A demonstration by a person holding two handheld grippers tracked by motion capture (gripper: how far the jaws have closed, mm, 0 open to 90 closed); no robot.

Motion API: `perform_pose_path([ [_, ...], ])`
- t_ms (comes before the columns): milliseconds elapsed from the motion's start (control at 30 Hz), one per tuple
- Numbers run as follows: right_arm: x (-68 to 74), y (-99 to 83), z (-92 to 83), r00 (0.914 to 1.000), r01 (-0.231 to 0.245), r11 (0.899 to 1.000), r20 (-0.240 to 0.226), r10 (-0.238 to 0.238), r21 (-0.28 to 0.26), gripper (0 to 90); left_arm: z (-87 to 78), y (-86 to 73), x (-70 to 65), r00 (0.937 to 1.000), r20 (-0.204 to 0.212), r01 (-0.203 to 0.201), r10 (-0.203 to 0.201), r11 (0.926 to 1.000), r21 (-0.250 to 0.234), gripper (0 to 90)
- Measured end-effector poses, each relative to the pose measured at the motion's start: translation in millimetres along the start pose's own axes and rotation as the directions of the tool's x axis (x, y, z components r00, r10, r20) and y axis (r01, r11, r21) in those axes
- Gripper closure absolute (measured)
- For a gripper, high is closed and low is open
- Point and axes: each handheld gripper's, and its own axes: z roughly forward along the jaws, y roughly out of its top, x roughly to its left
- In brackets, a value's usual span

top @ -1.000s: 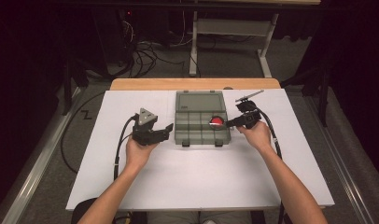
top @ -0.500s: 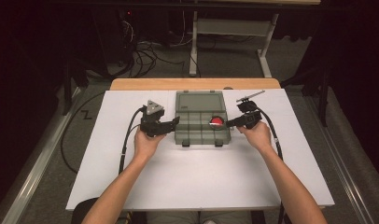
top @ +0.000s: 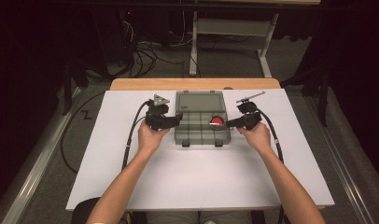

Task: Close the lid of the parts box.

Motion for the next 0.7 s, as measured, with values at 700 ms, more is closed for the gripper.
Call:
perform_pose_path([
  [700, 0.8, 0.6, 0.1, 1.0000, 0.004, 1.000, 0.005, -0.004, 0.000, 75.6, 26.1, 30.4, 10.4, 0.9993, -0.009, 0.036, -0.035, 0.9934, 0.109, 36.5],
])
